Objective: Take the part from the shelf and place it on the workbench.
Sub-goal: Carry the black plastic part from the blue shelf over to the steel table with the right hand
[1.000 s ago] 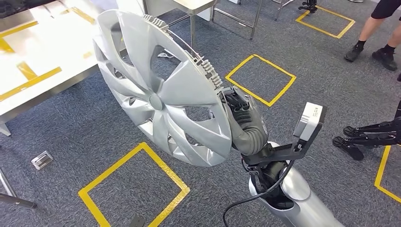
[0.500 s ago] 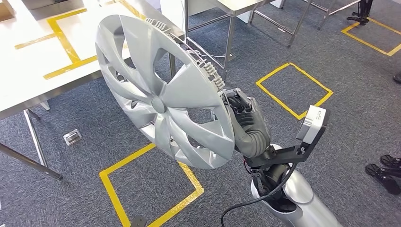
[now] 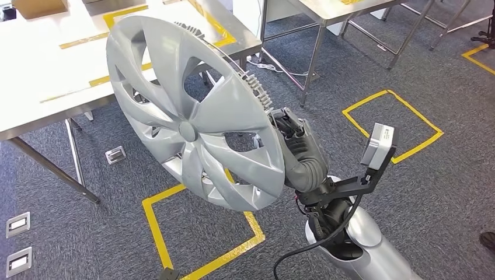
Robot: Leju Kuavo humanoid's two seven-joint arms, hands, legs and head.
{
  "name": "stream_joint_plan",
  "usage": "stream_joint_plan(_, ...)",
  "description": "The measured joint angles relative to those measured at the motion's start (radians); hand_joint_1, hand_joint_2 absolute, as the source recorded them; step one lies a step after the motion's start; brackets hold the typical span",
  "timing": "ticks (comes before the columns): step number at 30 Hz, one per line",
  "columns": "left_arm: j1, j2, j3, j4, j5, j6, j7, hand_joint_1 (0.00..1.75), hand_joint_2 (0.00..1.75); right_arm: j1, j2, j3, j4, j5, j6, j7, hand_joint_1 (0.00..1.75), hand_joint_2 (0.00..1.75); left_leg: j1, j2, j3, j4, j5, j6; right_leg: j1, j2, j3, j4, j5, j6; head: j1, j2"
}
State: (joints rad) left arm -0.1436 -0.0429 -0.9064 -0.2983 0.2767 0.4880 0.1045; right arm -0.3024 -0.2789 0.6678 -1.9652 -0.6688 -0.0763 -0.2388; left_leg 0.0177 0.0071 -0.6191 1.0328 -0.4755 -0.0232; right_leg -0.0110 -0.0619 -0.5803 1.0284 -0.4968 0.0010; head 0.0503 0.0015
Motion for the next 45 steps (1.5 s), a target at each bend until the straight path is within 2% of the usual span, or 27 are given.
stream_joint_plan(2, 0.002, 0.0, 0.0, 0.0, 0.002, 0.0, 0.001, 0.0, 1.75, 0.0, 0.0, 0.0, 0.0, -0.003, 0.0, 0.002, 1.75, 1.75, 0.0, 0.0, 0.001, -0.001, -0.001, 0.004, 0.0, 0.001, 0.003, -0.004, 0.003, -0.008, 0.002, 0.0)
stream_joint_plan(3, 0.001, 0.0, 0.0, 0.0, 0.003, 0.001, 0.001, 0.0, 1.75, 0.0, 0.0, 0.0, 0.001, -0.004, -0.001, 0.003, 1.75, 1.75, -0.001, 0.0, 0.001, -0.001, -0.002, 0.006, 0.0, 0.001, 0.004, -0.007, 0.005, -0.007, 0.003, 0.0)
stream_joint_plan(7, 0.001, 0.0, 0.0, 0.0, 0.009, -0.001, 0.004, 0.0, 1.75, 0.0, 0.0, 0.001, 0.001, -0.007, -0.002, 0.006, 1.75, 1.75, -0.003, 0.0, 0.001, -0.001, -0.004, 0.013, -0.001, 0.001, 0.009, -0.017, 0.009, 0.004, 0.003, 0.0)
stream_joint_plan(11, 0.001, 0.0, 0.0, 0.0, 0.015, -0.009, 0.01, 0.0, 1.75, 0.0, 0.001, 0.004, 0.001, -0.009, -0.003, 0.006, 1.75, 1.75, -0.004, 0.0, 0.001, 0.0, -0.005, 0.016, -0.002, 0.001, 0.01, -0.021, 0.008, 0.02, 0.003, 0.0)
stream_joint_plan(23, 0.001, 0.0, 0.0, 0.001, 0.027, -0.018, 0.014, 0.0, 1.75, 0.0, 0.001, 0.007, 0.001, -0.012, -0.004, 0.006, 1.75, 1.75, -0.003, 0.0, 0.002, 0.001, -0.006, 0.017, 0.0, 0.001, 0.009, -0.019, 0.006, 0.022, 0.002, 0.0)
stream_joint_plan(27, 0.002, 0.001, 0.0, 0.001, 0.028, -0.018, 0.014, 0.0, 1.75, 0.001, 0.002, 0.008, 0.001, -0.012, -0.004, 0.006, 1.75, 1.75, -0.008, 0.0, 0.002, 0.003, -0.009, 0.022, -0.005, 0.001, 0.01, -0.02, 0.007, 0.027, 0.002, 0.0)
stream_joint_plan(30, 0.002, 0.001, 0.0, 0.002, 0.029, -0.017, 0.014, 0.0, 1.75, 0.001, 0.004, 0.008, 0.001, -0.012, -0.004, 0.006, 1.75, 1.75, -0.009, -0.002, 0.007, -0.006, -0.006, 0.033, -0.009, 0.003, 0.014, -0.022, 0.006, 0.036, 0.002, 0.0)
stream_joint_plan(32, 0.001, 0.001, 0.0, 0.002, 0.029, -0.017, 0.014, 0.0, 1.75, 0.0, 0.005, 0.007, 0.001, -0.012, -0.004, 0.006, 1.75, 1.75, -0.003, -0.003, 0.018, -0.02, -0.003, 0.041, -0.01, 0.025, -0.002, 0.015, -0.015, 0.04, 0.006, 0.0)
stream_joint_plan(33, 0.0, 0.001, 0.0, 0.002, 0.029, -0.017, 0.014, 0.0, 1.75, 0.001, 0.005, 0.007, 0.001, -0.012, -0.004, 0.006, 1.75, 1.75, -0.001, -0.003, 0.023, -0.023, -0.003, 0.044, -0.011, 0.039, -0.027, 0.063, -0.038, 0.041, 0.009, 0.0)
stream_joint_plan(35, 0.0, 0.0, 0.0, 0.002, 0.029, -0.017, 0.013, 0.0, 1.75, 0.003, 0.005, 0.007, 0.001, -0.012, -0.005, 0.005, 1.75, 1.75, -0.001, -0.006, 0.03, -0.024, -0.009, 0.046, -0.011, 0.053, -0.103, 0.196, -0.085, 0.043, 0.014, 0.0)
stream_joint_plan(36, 0.0, 0.0, 0.0, 0.002, 0.029, -0.017, 0.013, 0.0, 1.75, 0.006, 0.005, 0.007, 0.001, -0.012, -0.005, 0.006, 1.75, 1.75, -0.001, -0.008, 0.034, -0.024, -0.013, 0.046, -0.012, 0.055, -0.134, 0.243, -0.09, 0.044, 0.015, 0.0)
stream_joint_plan(37, 0.001, 0.0, 0.0, 0.002, 0.029, -0.017, 0.013, 0.0, 1.75, 0.008, 0.005, 0.008, 0.001, -0.012, -0.005, 0.006, 1.75, 1.75, 0.0, -0.012, 0.04, -0.024, -0.019, 0.043, -0.012, 0.055, -0.148, 0.256, -0.076, 0.045, 0.015, 0.0)
stream_joint_plan(38, 0.002, 0.0, 0.0, 0.002, 0.029, -0.017, 0.012, 0.0, 1.75, 0.01, 0.005, 0.008, 0.002, -0.012, -0.006, 0.006, 1.75, 1.75, 0.001, -0.016, 0.048, -0.023, -0.025, 0.04, -0.013, 0.055, -0.142, 0.228, -0.042, 0.044, 0.016, 0.0)
stream_joint_plan(39, 0.002, 0.0, 0.0, 0.002, 0.029, -0.017, 0.012, 0.0, 1.75, 0.01, 0.005, 0.007, 0.002, -0.012, -0.006, 0.006, 1.75, 1.75, 0.002, -0.019, 0.057, -0.022, -0.033, 0.035, -0.014, 0.055, -0.12, 0.167, 0.004, 0.044, 0.017, 0.0)
stream_joint_plan(40, 0.002, 0.0, 0.0, 0.002, 0.029, -0.017, 0.012, 0.0, 1.75, 0.01, 0.005, 0.007, 0.002, -0.012, -0.006, 0.006, 1.75, 1.75, 0.003, -0.023, 0.065, -0.021, -0.041, 0.029, -0.014, 0.057, -0.094, 0.107, 0.036, 0.043, 0.017, 0.0)
stream_joint_plan(41, 0.001, 0.0, 0.0, 0.002, 0.029, -0.018, 0.012, 0.0, 1.75, 0.009, 0.005, 0.007, 0.002, -0.012, -0.007, 0.005, 1.75, 1.75, 0.003, -0.025, 0.071, -0.019, -0.048, 0.022, -0.013, 0.06, -0.069, 0.053, 0.052, 0.039, 0.018, 0.0)
stream_joint_plan(42, 0.0, 0.0, 0.0, 0.002, 0.029, -0.018, 0.012, 0.0, 1.75, 0.009, 0.005, 0.007, 0.003, -0.012, -0.007, 0.005, 1.75, 1.75, 0.003, -0.027, 0.075, -0.019, -0.054, 0.014, -0.012, 0.062, -0.052, 0.02, 0.053, 0.032, 0.018, 0.0)
stream_joint_plan(45, 0.001, 0.0, 0.0, 0.002, 0.029, -0.018, 0.012, 0.0, 1.75, 0.011, 0.006, 0.007, 0.003, -0.012, -0.008, 0.005, 1.75, 1.75, 0.004, -0.028, 0.082, -0.024, -0.066, -0.006, -0.007, 0.065, -0.039, 0.006, 0.028, 0.004, 0.013, 0.0)
